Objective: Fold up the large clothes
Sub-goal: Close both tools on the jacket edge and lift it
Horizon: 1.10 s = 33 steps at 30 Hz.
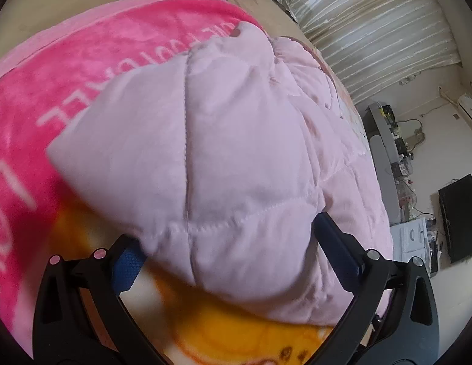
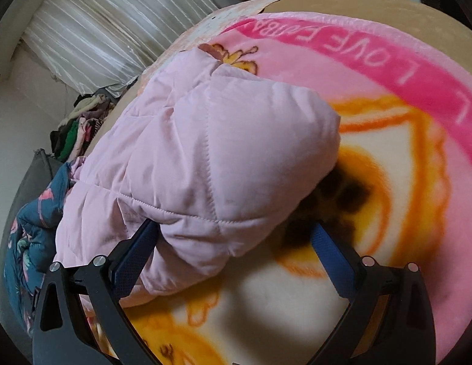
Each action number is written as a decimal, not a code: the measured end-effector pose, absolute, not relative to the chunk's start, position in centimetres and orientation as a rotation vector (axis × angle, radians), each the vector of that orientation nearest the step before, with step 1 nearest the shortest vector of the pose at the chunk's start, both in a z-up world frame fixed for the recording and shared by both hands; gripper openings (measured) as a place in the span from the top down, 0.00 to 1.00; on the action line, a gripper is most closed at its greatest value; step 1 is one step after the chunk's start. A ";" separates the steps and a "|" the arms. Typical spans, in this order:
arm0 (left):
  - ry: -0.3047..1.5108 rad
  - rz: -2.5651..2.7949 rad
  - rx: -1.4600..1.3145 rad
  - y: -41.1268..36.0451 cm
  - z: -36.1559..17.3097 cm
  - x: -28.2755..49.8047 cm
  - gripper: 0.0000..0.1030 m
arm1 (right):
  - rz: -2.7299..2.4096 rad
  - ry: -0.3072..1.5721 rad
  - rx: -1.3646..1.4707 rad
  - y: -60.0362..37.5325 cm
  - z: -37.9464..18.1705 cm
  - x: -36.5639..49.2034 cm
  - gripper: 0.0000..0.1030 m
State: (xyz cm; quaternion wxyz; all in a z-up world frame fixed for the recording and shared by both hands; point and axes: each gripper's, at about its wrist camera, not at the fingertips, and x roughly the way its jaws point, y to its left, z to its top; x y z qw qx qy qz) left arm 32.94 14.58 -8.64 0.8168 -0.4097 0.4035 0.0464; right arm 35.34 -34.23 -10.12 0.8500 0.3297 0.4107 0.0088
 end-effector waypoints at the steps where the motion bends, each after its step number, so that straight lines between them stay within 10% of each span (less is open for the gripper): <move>1: 0.854 0.098 -0.869 14.6 -8.8 33.3 0.08 | 0.034 0.856 0.706 -34.4 -10.1 35.4 0.04; 22: 0.798 0.114 -0.756 13.8 -8.2 35.5 0.14 | 0.061 0.810 0.885 -34.9 -11.6 39.2 0.07; 33: 0.789 0.122 -0.674 12.3 -7.0 36.2 0.26 | 0.147 0.807 0.742 -33.9 -10.3 39.5 0.52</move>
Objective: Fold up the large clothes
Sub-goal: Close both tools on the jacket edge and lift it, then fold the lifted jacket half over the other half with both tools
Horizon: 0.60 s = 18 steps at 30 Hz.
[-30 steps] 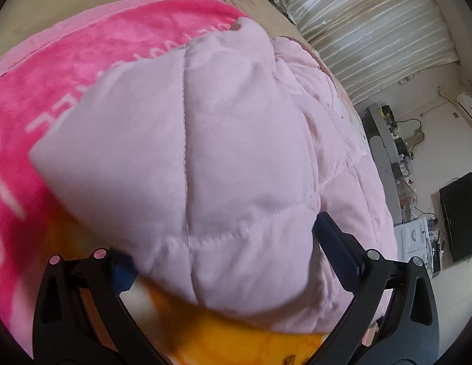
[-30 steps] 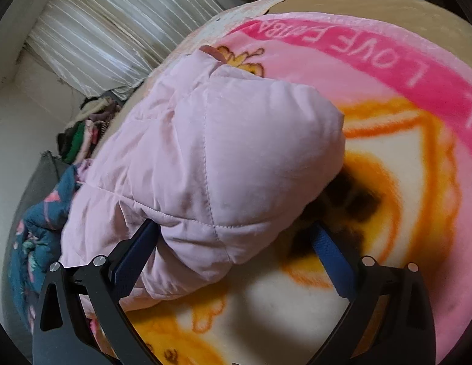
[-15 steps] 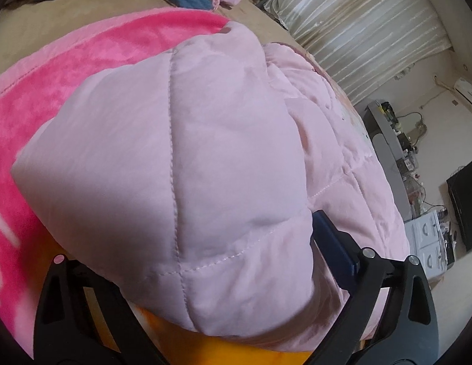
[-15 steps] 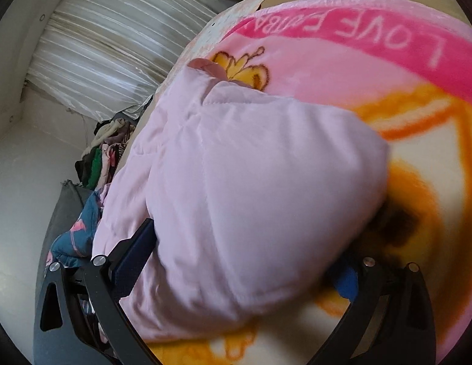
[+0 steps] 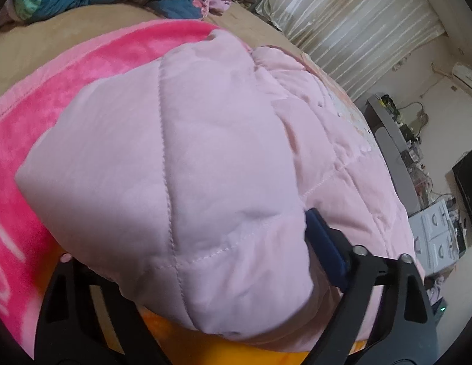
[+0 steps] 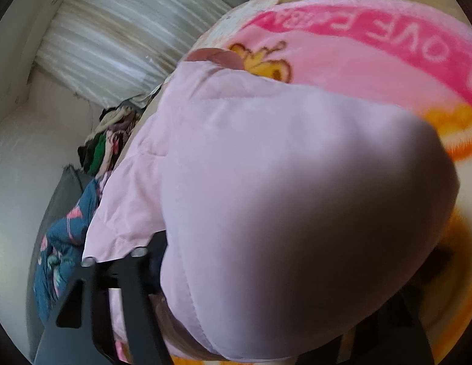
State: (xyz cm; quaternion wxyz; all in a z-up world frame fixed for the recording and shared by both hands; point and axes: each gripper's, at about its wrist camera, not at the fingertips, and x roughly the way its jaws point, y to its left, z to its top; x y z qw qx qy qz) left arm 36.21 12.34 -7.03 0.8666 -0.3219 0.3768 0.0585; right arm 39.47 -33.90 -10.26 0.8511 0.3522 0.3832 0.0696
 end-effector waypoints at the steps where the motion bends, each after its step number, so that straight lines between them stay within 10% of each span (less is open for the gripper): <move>1: 0.785 0.127 -0.650 12.0 -6.8 36.2 0.33 | 0.148 0.803 0.703 -33.5 -9.8 39.5 0.57; 8: 0.749 0.136 -0.472 10.3 -4.4 35.9 0.64 | 0.142 0.781 0.410 -30.5 -6.3 39.1 0.68; 18: 0.612 0.086 -0.240 7.9 2.8 32.9 0.74 | 0.242 0.578 0.065 -25.8 1.2 35.2 0.75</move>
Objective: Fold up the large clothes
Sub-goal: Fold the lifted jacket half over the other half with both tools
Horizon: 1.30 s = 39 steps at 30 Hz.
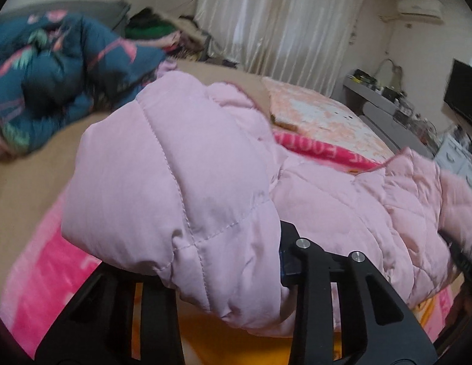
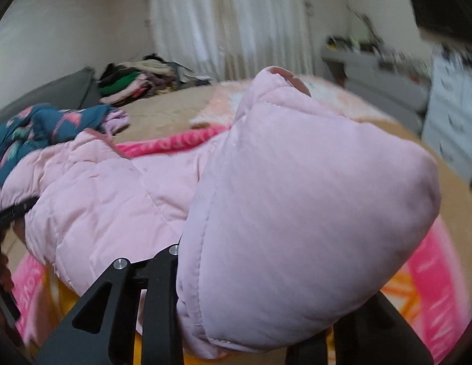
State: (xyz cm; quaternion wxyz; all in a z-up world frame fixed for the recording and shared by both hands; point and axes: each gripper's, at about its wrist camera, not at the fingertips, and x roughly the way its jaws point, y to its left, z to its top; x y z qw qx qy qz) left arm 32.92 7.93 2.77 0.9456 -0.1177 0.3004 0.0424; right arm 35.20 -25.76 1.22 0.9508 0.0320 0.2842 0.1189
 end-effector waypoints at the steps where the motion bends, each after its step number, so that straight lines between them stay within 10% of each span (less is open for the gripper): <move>1: 0.600 0.078 -0.232 7.9 3.3 32.4 0.74 | 0.247 0.555 0.050 -25.6 2.1 34.5 0.75; 39: 0.633 0.051 -0.085 7.0 2.3 14.8 0.74 | 0.259 0.568 -0.037 -27.4 1.6 15.1 0.76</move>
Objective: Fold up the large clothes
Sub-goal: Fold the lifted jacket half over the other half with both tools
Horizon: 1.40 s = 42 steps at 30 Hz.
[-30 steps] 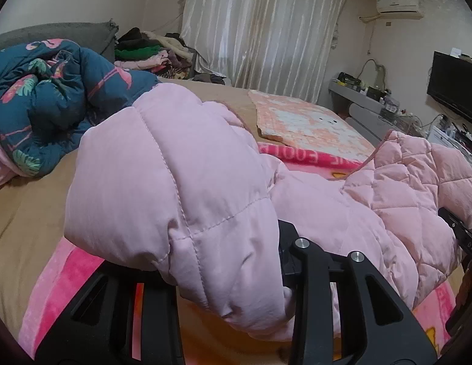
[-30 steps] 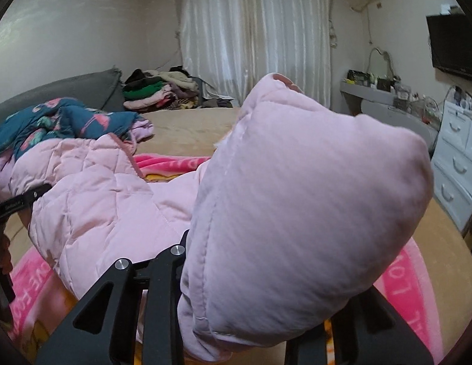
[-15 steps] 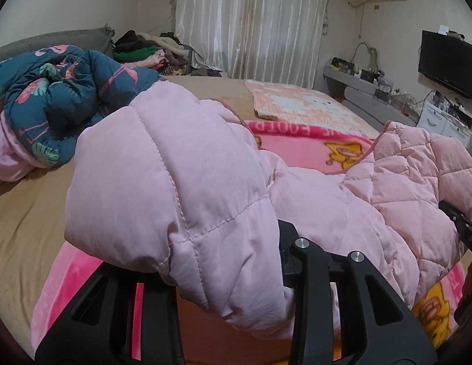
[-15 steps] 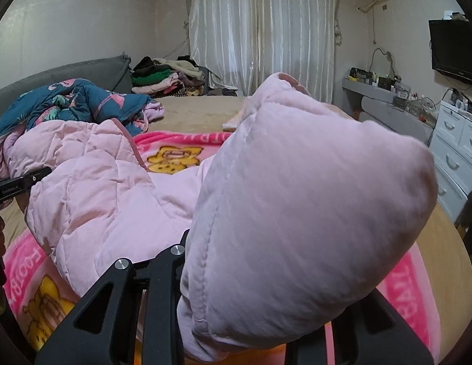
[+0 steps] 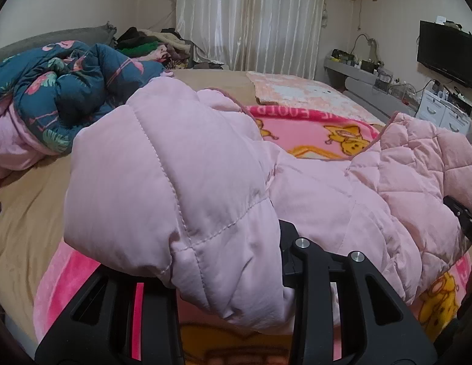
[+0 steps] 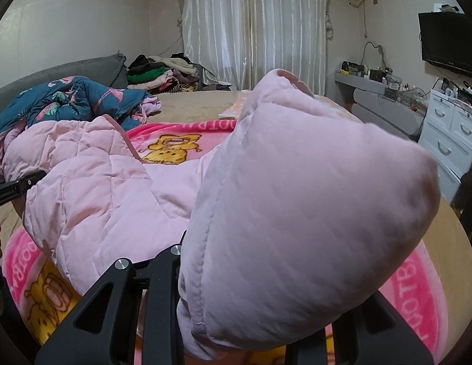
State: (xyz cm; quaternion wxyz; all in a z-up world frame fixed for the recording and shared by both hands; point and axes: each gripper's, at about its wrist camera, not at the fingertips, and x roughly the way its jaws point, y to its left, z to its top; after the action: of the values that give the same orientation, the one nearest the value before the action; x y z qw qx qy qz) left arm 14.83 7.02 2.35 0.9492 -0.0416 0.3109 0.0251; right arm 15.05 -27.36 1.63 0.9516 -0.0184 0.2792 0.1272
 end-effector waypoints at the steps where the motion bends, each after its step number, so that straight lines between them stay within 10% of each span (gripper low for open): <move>1: 0.635 0.052 -0.083 7.0 2.1 14.5 0.74 | 0.256 0.572 -0.028 -27.4 1.5 14.9 0.76; 18: 0.692 0.104 -0.073 7.8 -3.2 12.7 0.70 | 0.082 0.729 0.212 -29.5 -5.7 14.9 0.71; 27: 0.667 0.121 -0.088 8.0 -4.8 11.9 0.66 | 0.053 0.753 0.387 -31.2 -7.5 14.6 0.48; 32: 0.680 0.125 -0.129 8.4 -4.6 11.8 0.58 | -0.014 0.755 0.498 -33.4 -7.7 12.9 0.05; 42: 0.712 0.123 -0.213 10.0 -4.2 9.3 0.34 | -0.062 0.706 0.471 -35.5 -6.3 8.0 0.04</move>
State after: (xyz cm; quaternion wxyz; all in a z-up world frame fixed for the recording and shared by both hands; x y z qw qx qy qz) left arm 9.30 9.99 -4.17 0.9299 -0.1039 0.3478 0.0599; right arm 7.97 -35.52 -6.29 0.9109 0.2282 0.3426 -0.0302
